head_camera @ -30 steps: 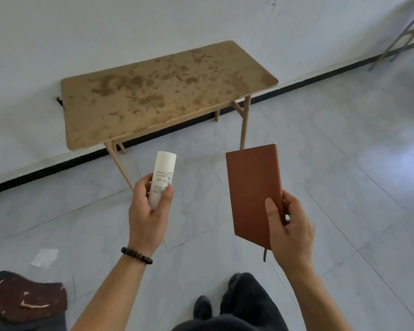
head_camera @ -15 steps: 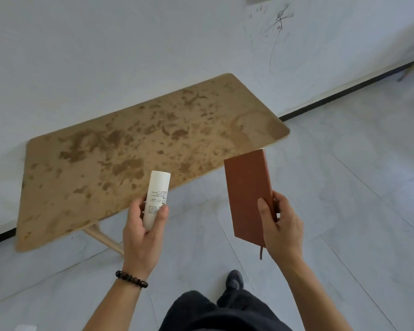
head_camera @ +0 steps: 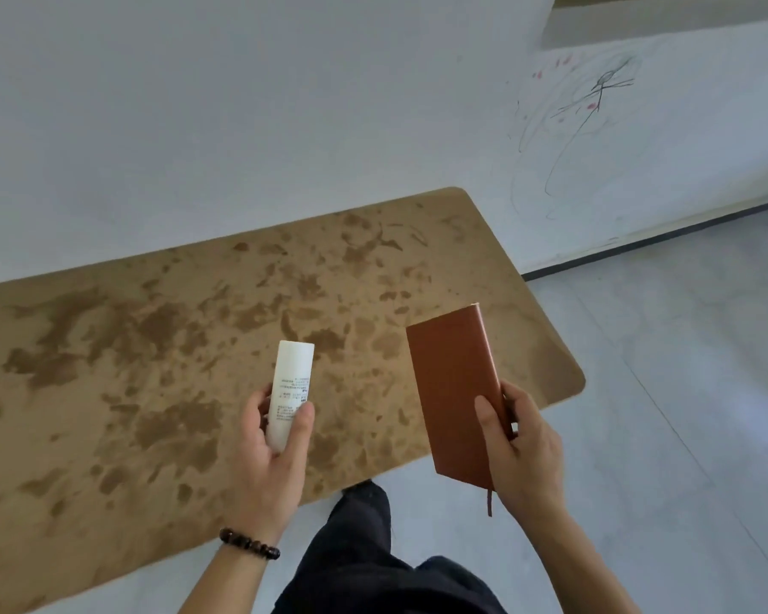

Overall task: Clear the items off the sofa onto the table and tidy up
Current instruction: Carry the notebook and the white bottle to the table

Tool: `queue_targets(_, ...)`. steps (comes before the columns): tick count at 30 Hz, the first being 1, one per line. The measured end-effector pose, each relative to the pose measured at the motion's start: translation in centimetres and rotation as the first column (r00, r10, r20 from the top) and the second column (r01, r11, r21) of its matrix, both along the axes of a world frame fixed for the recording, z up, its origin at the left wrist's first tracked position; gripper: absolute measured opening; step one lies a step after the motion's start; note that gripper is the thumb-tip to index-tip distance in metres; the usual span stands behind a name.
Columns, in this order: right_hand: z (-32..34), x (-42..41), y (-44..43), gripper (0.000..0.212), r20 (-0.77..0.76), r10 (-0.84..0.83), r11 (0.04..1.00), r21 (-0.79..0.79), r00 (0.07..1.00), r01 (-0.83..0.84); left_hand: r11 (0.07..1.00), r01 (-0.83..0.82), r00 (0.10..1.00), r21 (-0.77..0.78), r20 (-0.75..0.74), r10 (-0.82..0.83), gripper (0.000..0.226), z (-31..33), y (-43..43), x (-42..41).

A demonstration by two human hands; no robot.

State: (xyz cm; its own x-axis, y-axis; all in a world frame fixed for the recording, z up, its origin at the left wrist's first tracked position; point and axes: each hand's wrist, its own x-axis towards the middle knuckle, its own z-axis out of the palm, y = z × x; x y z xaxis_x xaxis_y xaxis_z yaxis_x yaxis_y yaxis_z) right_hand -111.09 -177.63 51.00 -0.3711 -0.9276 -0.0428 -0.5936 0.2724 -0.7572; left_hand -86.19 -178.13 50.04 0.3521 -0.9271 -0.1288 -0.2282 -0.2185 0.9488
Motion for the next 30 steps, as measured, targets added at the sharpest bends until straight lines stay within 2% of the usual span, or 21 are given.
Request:
queue_targets(6, 1.6, -1.8, -13.3, 0.031, -0.008, -0.025, 0.998, -0.055, 1.000, 0.024, 0.998, 0.056, 0.997, -0.027, 0.055, -0.055, 0.043, 1.5, -14.4, -2.1)
queue_targets(11, -0.7, -3.3, -21.1, 0.028, 0.153, -0.092, 0.995, -0.034, 0.984, 0.098, 0.999, 0.045, 0.993, 0.005, 0.111, -0.046, 0.049, -0.2, -22.5, -4.3)
queue_targets(15, -4.4, -4.8, -27.5, 0.028, 0.268, -0.058, 0.995, 0.089, 0.962, 0.035, 0.997, -0.046, 0.988, 0.069, 0.153, 0.035, 0.049, -3.5, -27.4, -6.0)
queue_targets(19, -7.6, -6.6, -34.9, 0.036, 0.252, 0.025, 0.989, 0.137, 0.967, -0.061, 0.962, -0.164, 0.980, 0.220, 0.147, 0.133, 0.041, -6.9, -31.4, -8.1)
queue_targets(23, -10.8, -9.1, -42.3, 0.034, 0.247, 0.096, 0.980, 0.146, 0.964, -0.135, 0.927, -0.140, 0.988, 0.348, 0.107, 0.109, 0.038, -10.5, -35.9, -10.9)
queue_targets(27, -13.2, -11.2, -47.8, 0.033, 0.298, 0.092, 0.979, 0.145, 0.950, -0.140, 0.926, -0.131, 0.990, 0.353, 0.102, 0.101, 0.044, -13.0, -40.1, -14.0)
queue_targets(30, -15.2, -12.9, -50.4, 0.049, 0.165, 0.151, 0.965, 0.189, 0.975, -0.181, 0.940, -0.134, 0.985, 0.313, 0.144, 0.092, 0.049, -14.4, -43.6, -16.0)
